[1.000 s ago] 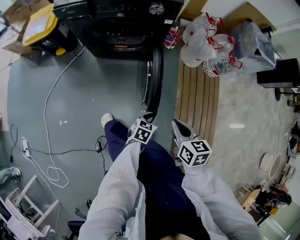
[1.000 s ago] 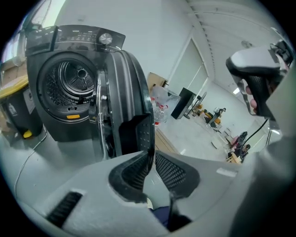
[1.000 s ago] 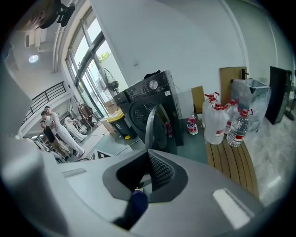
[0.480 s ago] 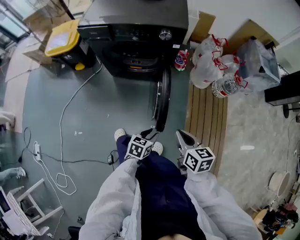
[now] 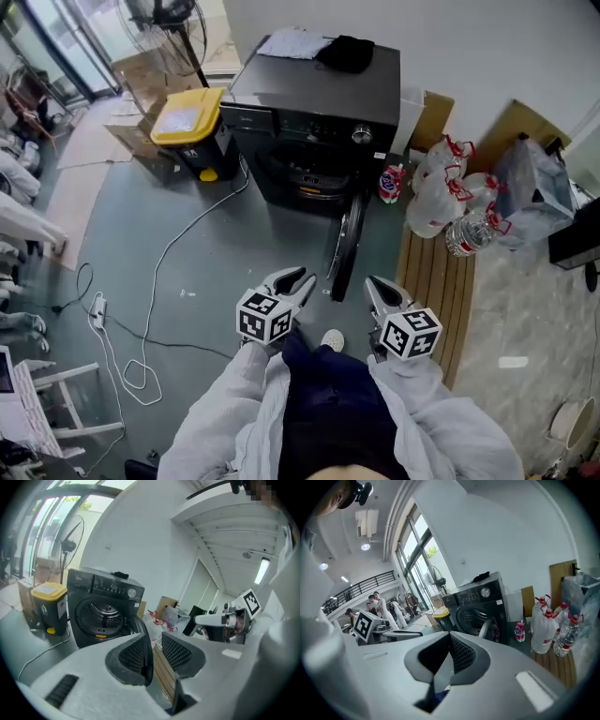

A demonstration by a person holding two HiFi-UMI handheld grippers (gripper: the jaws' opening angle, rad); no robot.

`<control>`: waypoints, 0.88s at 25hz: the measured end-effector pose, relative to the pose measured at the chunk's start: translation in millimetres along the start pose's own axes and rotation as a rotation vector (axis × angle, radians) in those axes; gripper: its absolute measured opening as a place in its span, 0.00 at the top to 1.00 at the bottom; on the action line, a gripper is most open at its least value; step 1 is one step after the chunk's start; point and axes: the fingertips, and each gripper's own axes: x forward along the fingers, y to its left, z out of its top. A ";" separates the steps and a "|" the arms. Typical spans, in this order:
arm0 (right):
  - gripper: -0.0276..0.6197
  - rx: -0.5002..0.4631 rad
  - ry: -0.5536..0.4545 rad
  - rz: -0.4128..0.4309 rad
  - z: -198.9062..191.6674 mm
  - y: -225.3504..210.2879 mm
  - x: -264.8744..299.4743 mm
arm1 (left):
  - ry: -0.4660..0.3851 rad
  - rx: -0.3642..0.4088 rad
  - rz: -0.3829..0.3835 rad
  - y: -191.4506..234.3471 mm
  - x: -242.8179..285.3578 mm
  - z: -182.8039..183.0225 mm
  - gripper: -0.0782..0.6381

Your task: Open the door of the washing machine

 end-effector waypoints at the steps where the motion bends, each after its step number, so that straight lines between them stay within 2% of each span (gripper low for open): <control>1: 0.95 -0.012 -0.015 0.015 7.4 4.4 -1.7 | -0.026 0.012 0.006 -3.6 -9.2 11.9 0.75; 5: 0.95 -0.064 -0.076 0.039 34.7 18.7 -12.2 | -0.151 0.044 0.056 -13.7 -42.7 53.7 0.85; 8: 0.95 -0.108 -0.113 0.025 44.3 21.2 -21.9 | -0.201 0.079 0.093 -19.5 -55.5 66.1 0.89; 13: 0.95 -0.161 -0.136 0.005 42.0 26.2 -32.5 | -0.202 0.088 0.106 -24.0 -60.8 56.9 0.90; 22: 0.95 -0.158 -0.135 -0.010 36.2 28.1 -31.6 | -0.184 0.080 0.109 -18.7 -61.4 44.2 0.90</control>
